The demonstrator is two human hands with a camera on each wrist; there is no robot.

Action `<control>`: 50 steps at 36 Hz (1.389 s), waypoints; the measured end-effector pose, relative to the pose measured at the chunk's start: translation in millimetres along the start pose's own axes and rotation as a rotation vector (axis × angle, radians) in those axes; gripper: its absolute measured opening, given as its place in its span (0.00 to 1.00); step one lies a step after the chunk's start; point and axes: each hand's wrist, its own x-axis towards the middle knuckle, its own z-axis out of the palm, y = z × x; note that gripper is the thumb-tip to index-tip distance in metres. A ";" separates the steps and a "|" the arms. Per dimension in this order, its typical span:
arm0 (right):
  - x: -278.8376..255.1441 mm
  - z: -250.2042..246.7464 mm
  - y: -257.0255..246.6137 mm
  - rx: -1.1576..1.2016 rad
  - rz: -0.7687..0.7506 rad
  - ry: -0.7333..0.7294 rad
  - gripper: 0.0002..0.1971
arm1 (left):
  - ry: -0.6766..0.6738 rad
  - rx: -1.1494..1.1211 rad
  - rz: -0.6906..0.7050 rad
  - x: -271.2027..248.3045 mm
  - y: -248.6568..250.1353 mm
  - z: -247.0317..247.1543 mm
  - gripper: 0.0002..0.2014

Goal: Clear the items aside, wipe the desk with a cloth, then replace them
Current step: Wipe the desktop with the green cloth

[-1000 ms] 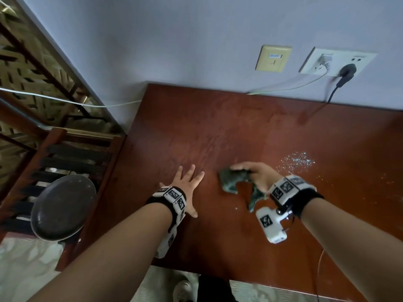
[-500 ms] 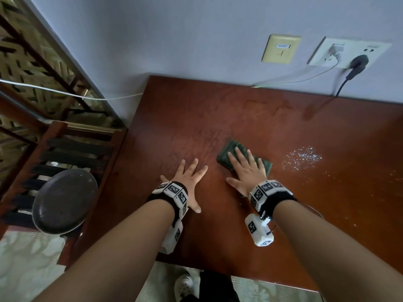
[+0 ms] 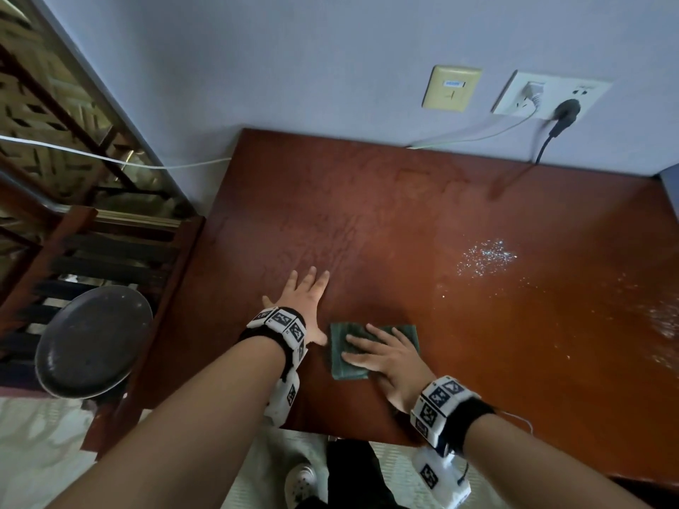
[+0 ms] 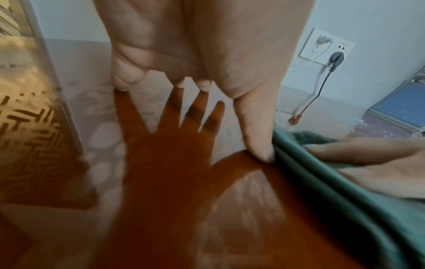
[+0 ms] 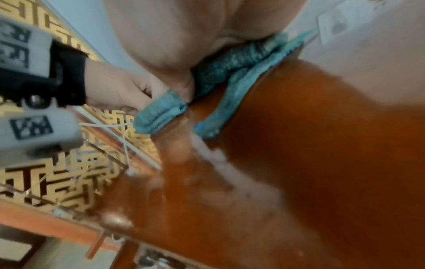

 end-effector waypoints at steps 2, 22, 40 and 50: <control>-5.2 -4.9 0.6 0.128 -0.020 -0.021 0.28 | 0.004 0.009 0.019 -5.2 -4.3 6.6 0.59; 46.6 2.3 -2.6 -0.125 0.458 0.136 0.36 | -0.014 0.054 0.090 -36.1 -29.1 30.8 0.63; -59.7 46.3 -18.2 -0.112 0.036 -0.070 0.25 | 0.001 0.120 0.126 -53.1 -38.4 52.4 0.38; -77.2 56.4 -20.7 -0.064 0.633 0.184 0.30 | -0.038 0.144 0.085 -58.9 -31.6 53.3 0.37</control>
